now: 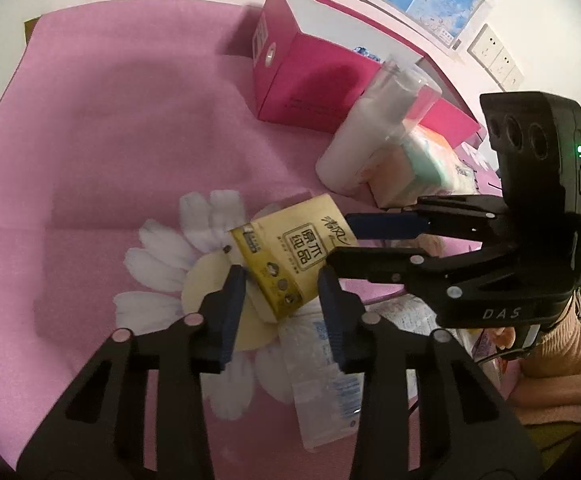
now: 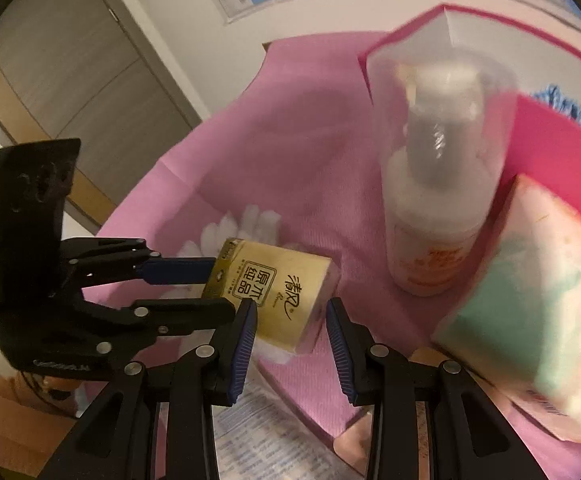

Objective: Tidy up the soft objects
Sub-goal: 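Move the left gripper to the yellow tissue pack and grasp it, then lift the yellow tissue pack, carry it into the pink box, release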

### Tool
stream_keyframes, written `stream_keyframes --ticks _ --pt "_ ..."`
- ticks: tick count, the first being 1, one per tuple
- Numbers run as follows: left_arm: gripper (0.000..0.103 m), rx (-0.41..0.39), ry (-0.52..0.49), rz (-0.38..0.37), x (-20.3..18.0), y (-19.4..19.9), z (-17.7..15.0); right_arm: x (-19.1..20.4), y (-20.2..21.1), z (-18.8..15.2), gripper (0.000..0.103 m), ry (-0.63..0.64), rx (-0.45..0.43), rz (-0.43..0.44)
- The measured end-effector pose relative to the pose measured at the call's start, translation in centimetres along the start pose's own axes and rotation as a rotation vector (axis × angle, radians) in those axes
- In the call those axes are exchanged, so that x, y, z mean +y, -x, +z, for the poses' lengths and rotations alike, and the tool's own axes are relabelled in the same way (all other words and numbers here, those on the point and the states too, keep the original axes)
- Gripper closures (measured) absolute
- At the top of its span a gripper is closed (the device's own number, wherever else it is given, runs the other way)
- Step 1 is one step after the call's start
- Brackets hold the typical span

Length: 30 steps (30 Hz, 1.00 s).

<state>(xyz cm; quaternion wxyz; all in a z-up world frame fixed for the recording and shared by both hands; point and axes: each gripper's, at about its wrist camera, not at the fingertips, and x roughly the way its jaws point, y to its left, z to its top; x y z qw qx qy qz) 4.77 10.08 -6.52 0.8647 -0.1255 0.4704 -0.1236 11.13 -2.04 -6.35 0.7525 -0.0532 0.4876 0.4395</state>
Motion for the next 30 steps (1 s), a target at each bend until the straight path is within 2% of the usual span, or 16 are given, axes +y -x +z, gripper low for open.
stream_keyframes --ticks 6,11,30 --pt "0.065 0.000 0.011 -0.020 0.2 0.2 -0.2 0.0 0.1 -0.4 0.067 -0.003 -0.014 0.002" --pt "0.065 -0.010 -0.013 -0.024 -1.1 0.5 -0.2 0.0 1.4 -1.2 0.067 -0.023 -0.048 0.002" --pt "0.065 -0.071 -0.137 -0.082 -6.7 2.4 0.7 -0.3 9.7 -4.2 0.067 -0.050 -0.207 -0.058"
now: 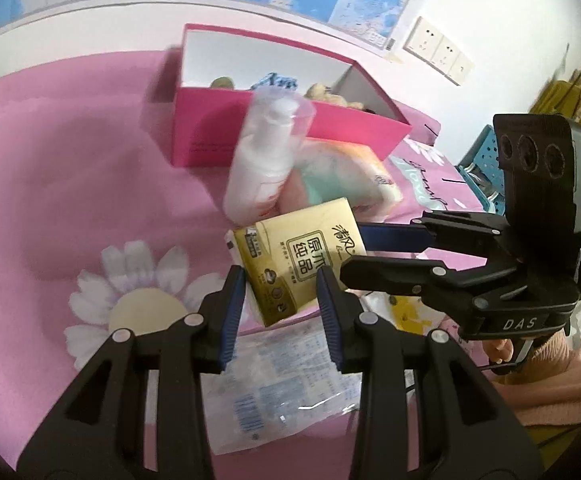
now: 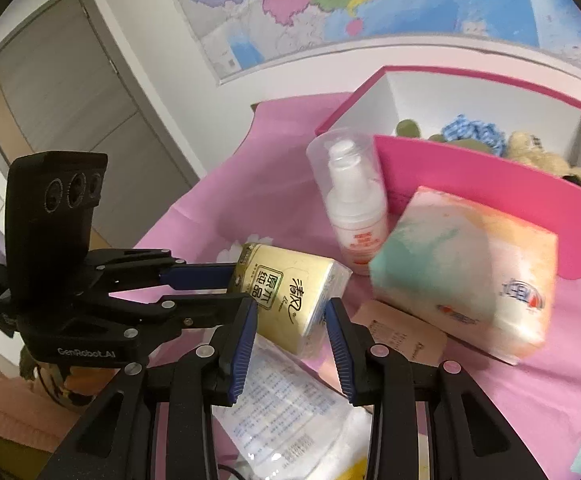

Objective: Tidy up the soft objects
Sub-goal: 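Lift the yellow tissue pack, carry it into the pink box, release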

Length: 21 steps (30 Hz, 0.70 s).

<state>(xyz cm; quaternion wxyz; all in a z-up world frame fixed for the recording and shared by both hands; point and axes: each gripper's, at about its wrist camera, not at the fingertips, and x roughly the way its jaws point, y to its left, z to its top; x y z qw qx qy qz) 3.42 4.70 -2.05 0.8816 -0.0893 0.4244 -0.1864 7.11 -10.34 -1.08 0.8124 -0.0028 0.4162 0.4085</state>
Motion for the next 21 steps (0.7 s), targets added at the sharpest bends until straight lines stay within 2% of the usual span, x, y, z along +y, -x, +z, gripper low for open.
stream_keyframes --ticks 21 --pt "0.065 -0.024 -0.098 -0.040 -4.0 0.0 2.2 -1.5 5.0 -0.8 0.067 -0.038 -0.105 -0.046"
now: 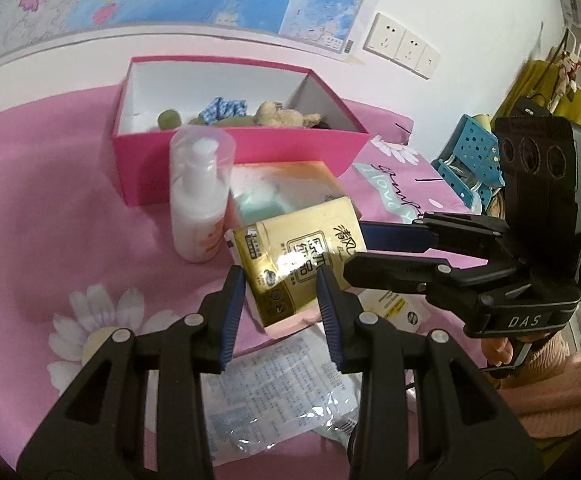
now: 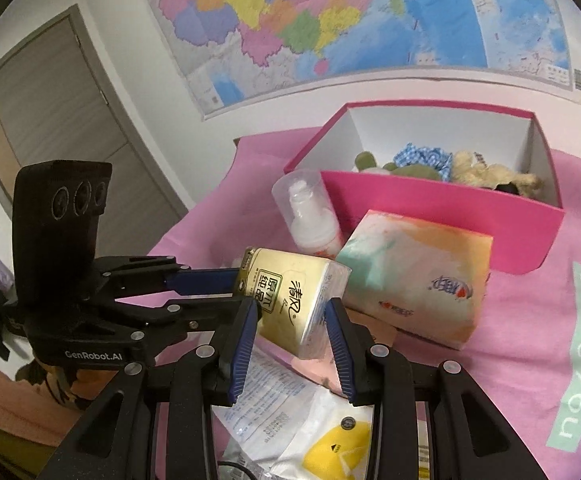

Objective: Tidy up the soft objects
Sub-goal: 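Lift the yellow tissue pack, carry it into the pink box, release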

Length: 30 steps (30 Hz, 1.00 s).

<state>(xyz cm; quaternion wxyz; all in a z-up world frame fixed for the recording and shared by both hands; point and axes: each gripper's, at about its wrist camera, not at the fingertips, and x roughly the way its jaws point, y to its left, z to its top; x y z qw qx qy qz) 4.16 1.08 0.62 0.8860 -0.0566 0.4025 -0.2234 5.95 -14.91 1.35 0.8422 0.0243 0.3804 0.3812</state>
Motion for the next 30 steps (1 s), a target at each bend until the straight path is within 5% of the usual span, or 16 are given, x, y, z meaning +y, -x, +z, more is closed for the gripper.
stream_keyframes --ticks 30 --pt "0.065 -0.092 -0.095 0.039 -1.5 0.3 7.6 -2.1 3.0 5.8 0.067 0.009 -0.155 -0.035"
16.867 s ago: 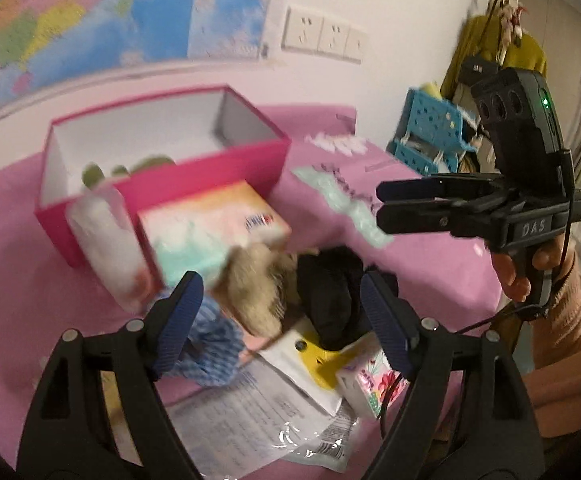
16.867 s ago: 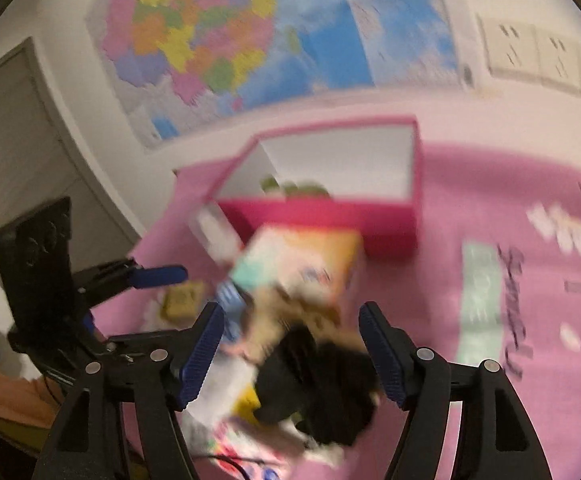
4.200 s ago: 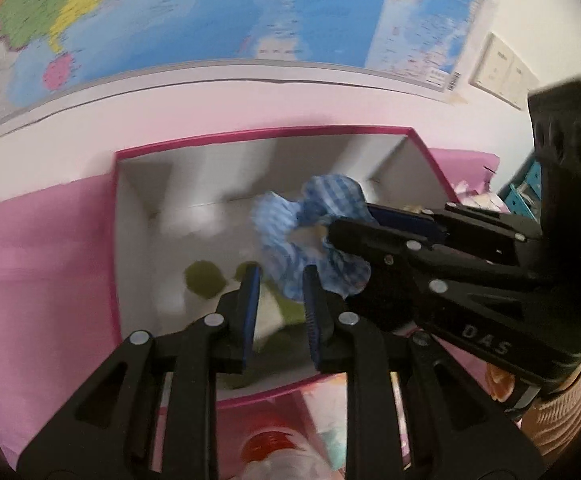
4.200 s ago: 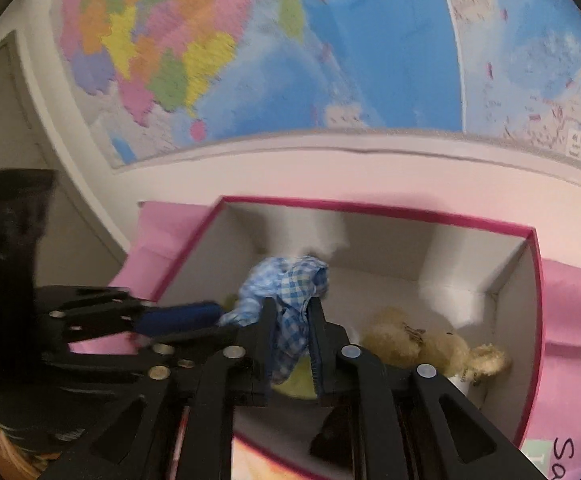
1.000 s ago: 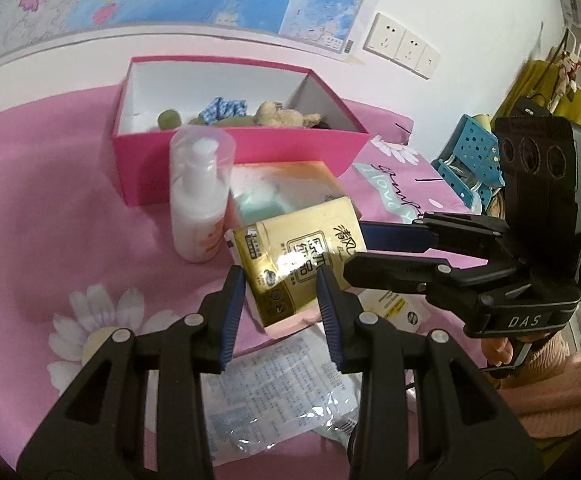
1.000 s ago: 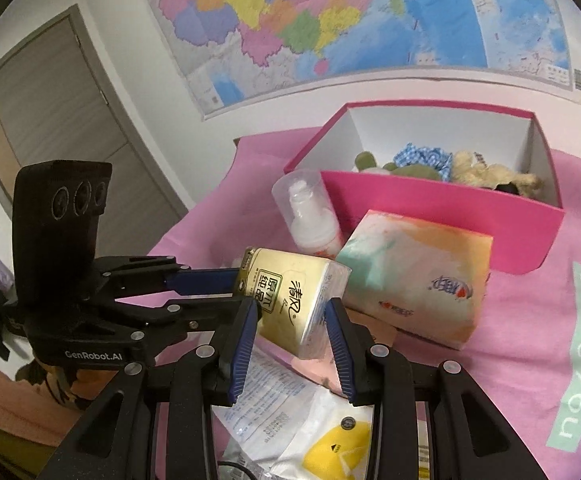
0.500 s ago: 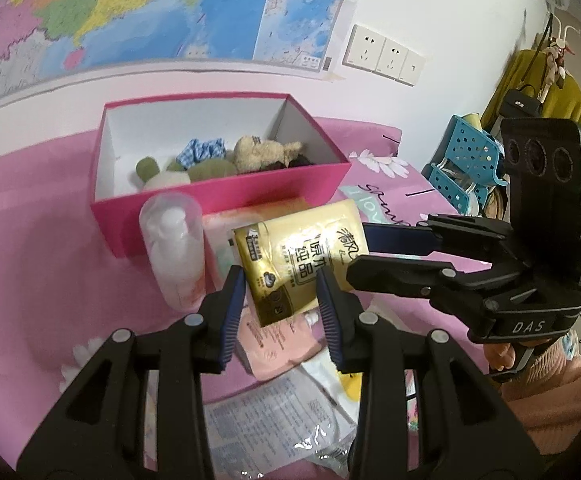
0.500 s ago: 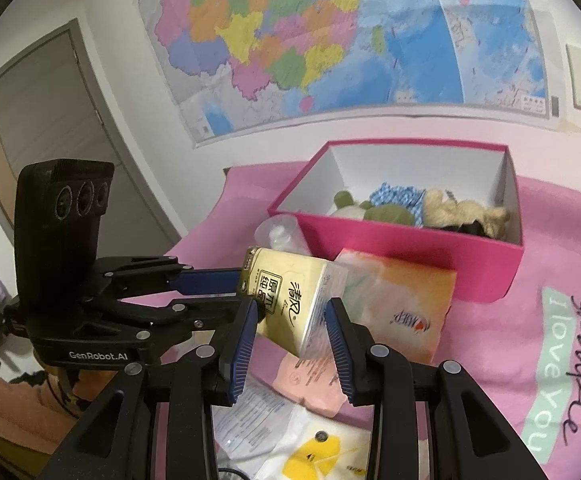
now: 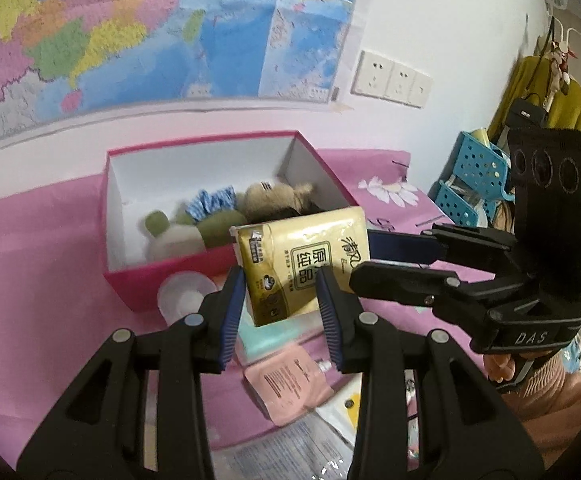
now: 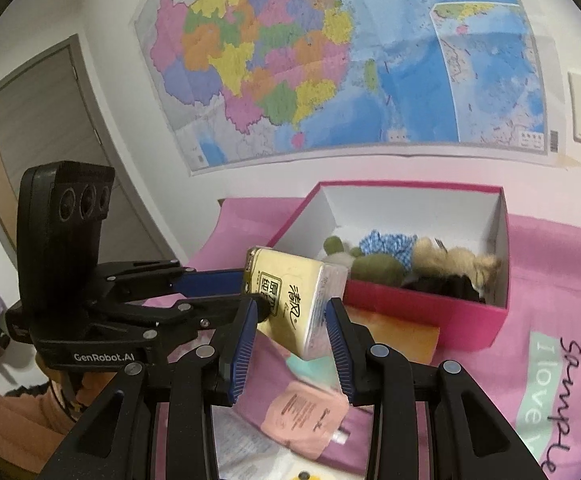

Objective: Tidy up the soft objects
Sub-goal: 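Lift the yellow tissue pack, carry it into the pink box, release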

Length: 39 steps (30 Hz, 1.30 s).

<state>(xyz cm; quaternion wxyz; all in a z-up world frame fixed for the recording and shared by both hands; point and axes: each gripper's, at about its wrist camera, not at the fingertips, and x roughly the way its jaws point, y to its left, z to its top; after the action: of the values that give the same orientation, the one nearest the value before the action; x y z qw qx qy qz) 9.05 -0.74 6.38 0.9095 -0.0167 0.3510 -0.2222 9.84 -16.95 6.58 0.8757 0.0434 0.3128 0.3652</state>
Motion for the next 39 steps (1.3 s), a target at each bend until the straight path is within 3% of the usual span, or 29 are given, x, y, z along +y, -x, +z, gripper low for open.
stream_keyframes --ticks 7,16,32,39 --pt "0.065 -0.012 0.002 0.044 1.5 -0.5 2.5 -0.8 -1.9 2.7 0.067 -0.010 -0.019 0.014" --pt "0.065 0.011 0.050 0.106 5.0 -2.4 4.4 -1.5 -6.6 4.4 0.067 -0.025 0.028 0.009" --pt "0.065 0.120 0.191 0.152 10.9 -7.2 3.9 -3.6 -15.0 4.4 0.066 -0.107 0.171 0.015" --pt "0.065 0.109 0.224 0.199 11.6 -6.9 3.5 -4.1 -14.3 4.0 0.065 -0.131 0.158 0.000"
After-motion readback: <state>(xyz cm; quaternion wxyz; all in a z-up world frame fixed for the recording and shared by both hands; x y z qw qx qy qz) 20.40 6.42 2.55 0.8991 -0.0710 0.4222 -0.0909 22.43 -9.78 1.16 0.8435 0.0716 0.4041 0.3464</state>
